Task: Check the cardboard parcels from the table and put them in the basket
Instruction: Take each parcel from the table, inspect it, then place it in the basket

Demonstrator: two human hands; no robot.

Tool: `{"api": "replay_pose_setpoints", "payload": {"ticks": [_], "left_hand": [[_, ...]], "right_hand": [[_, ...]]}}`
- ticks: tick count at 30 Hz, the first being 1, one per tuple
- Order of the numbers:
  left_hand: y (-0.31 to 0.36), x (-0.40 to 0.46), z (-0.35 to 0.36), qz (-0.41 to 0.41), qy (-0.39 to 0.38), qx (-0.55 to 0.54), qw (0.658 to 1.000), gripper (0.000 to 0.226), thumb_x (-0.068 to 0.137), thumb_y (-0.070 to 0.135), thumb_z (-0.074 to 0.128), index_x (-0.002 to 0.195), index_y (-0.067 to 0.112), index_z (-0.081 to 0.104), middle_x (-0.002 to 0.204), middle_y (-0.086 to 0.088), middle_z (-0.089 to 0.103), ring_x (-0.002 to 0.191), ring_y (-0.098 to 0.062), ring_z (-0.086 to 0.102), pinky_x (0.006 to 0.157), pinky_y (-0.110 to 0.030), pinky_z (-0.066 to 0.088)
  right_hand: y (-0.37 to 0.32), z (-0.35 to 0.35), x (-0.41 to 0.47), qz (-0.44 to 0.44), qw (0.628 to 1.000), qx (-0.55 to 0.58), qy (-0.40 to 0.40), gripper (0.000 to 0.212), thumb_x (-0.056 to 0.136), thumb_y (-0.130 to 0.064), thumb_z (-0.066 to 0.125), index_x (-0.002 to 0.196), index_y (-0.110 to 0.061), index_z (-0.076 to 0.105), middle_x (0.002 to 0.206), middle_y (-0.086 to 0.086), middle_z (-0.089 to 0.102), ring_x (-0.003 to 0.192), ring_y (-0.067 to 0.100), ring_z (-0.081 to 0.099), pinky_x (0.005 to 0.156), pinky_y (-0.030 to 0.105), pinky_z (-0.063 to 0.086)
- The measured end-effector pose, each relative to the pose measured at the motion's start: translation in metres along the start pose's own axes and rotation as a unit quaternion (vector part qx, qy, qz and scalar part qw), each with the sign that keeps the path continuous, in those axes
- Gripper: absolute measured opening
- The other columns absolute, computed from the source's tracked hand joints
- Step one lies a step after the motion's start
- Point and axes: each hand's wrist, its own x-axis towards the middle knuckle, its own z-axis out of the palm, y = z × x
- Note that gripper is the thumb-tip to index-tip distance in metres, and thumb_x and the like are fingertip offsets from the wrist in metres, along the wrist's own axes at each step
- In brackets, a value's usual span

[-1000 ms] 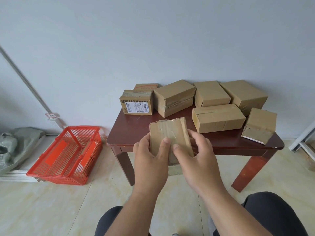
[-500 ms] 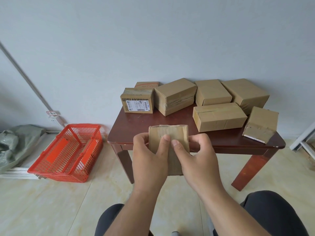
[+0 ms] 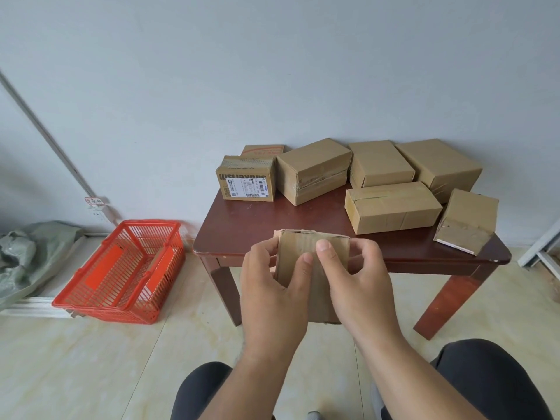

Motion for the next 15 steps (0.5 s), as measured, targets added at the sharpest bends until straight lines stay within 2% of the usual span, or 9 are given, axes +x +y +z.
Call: {"api": "replay_pose_setpoints", "payload": {"ticks": [2, 4, 5, 7, 9, 11, 13, 15], "left_hand": [[-0.001, 0.005, -0.002, -0.008, -0.003, 0.003, 1.0, 0.024, 0.091, 0.044, 0.075, 0.108, 0.038, 0.059, 0.112, 0.019, 0.064, 0.105, 0.003, 0.06, 0.082, -0.022, 0.05], [-0.002, 0.011, -0.003, -0.029, -0.007, 0.008, 1.0, 0.031, 0.09, 0.054, 0.071, 0.113, 0.036, 0.059, 0.117, 0.019, 0.062, 0.105, 0.004, 0.059, 0.087, -0.027, 0.052], [-0.002, 0.013, -0.003, -0.039, -0.01, 0.012, 0.999, 0.037, 0.091, 0.058, 0.069, 0.119, 0.035, 0.06, 0.12, 0.019, 0.06, 0.107, 0.005, 0.058, 0.09, -0.028, 0.053], [0.0, 0.014, -0.003, -0.038, -0.016, 0.027, 0.999, 0.042, 0.092, 0.058, 0.067, 0.125, 0.034, 0.059, 0.122, 0.02, 0.057, 0.107, 0.012, 0.054, 0.088, -0.018, 0.049], [0.004, 0.011, -0.002, -0.025, -0.021, 0.042, 0.999, 0.036, 0.093, 0.055, 0.067, 0.124, 0.038, 0.057, 0.119, 0.024, 0.053, 0.105, 0.022, 0.048, 0.079, -0.005, 0.041], [0.007, 0.009, -0.002, -0.016, -0.022, 0.05, 0.998, 0.032, 0.094, 0.051, 0.069, 0.121, 0.043, 0.055, 0.117, 0.025, 0.052, 0.104, 0.024, 0.046, 0.076, 0.002, 0.038], [0.008, 0.005, -0.001, -0.008, -0.021, 0.053, 0.998, 0.03, 0.094, 0.047, 0.071, 0.118, 0.045, 0.054, 0.117, 0.025, 0.052, 0.104, 0.024, 0.046, 0.076, 0.004, 0.036], [0.007, 0.001, 0.0, -0.017, -0.022, 0.043, 0.999, 0.03, 0.094, 0.045, 0.072, 0.118, 0.043, 0.054, 0.118, 0.024, 0.054, 0.104, 0.022, 0.048, 0.078, 0.0, 0.04]], "right_hand": [[0.003, -0.001, -0.003, -0.027, 0.999, -0.025, -0.018, 0.045, 0.09, -0.065, 0.068, 0.128, -0.043, 0.058, 0.117, -0.017, 0.063, 0.106, -0.005, 0.06, 0.084, 0.027, 0.054], [0.002, -0.002, -0.007, -0.058, 0.996, -0.053, -0.033, 0.046, 0.09, -0.063, 0.066, 0.132, -0.048, 0.055, 0.116, -0.026, 0.054, 0.106, -0.024, 0.048, 0.077, 0.014, 0.045], [0.002, -0.002, -0.009, -0.068, 0.995, -0.063, -0.033, 0.047, 0.089, -0.063, 0.065, 0.133, -0.049, 0.054, 0.115, -0.028, 0.05, 0.106, -0.028, 0.044, 0.075, 0.012, 0.042], [0.002, 0.0, -0.011, -0.075, 0.995, -0.061, -0.02, 0.05, 0.088, -0.061, 0.066, 0.134, -0.047, 0.055, 0.115, -0.028, 0.049, 0.106, -0.028, 0.043, 0.075, 0.013, 0.043], [0.001, 0.001, -0.011, -0.072, 0.996, -0.046, -0.004, 0.048, 0.088, -0.057, 0.068, 0.133, -0.044, 0.057, 0.115, -0.028, 0.05, 0.106, -0.026, 0.045, 0.076, 0.011, 0.041], [0.0, 0.003, -0.01, -0.066, 0.997, -0.036, 0.008, 0.043, 0.089, -0.055, 0.068, 0.129, -0.043, 0.058, 0.116, -0.027, 0.051, 0.104, -0.027, 0.045, 0.075, 0.01, 0.04], [-0.004, 0.004, -0.008, -0.058, 0.998, -0.029, 0.014, 0.035, 0.091, -0.056, 0.065, 0.124, -0.045, 0.058, 0.117, -0.025, 0.052, 0.102, -0.027, 0.045, 0.072, 0.01, 0.039], [-0.007, 0.004, -0.005, -0.06, 0.997, -0.04, 0.018, 0.032, 0.094, -0.06, 0.061, 0.122, -0.044, 0.059, 0.118, -0.021, 0.052, 0.1, -0.025, 0.047, 0.07, 0.01, 0.039]]}}
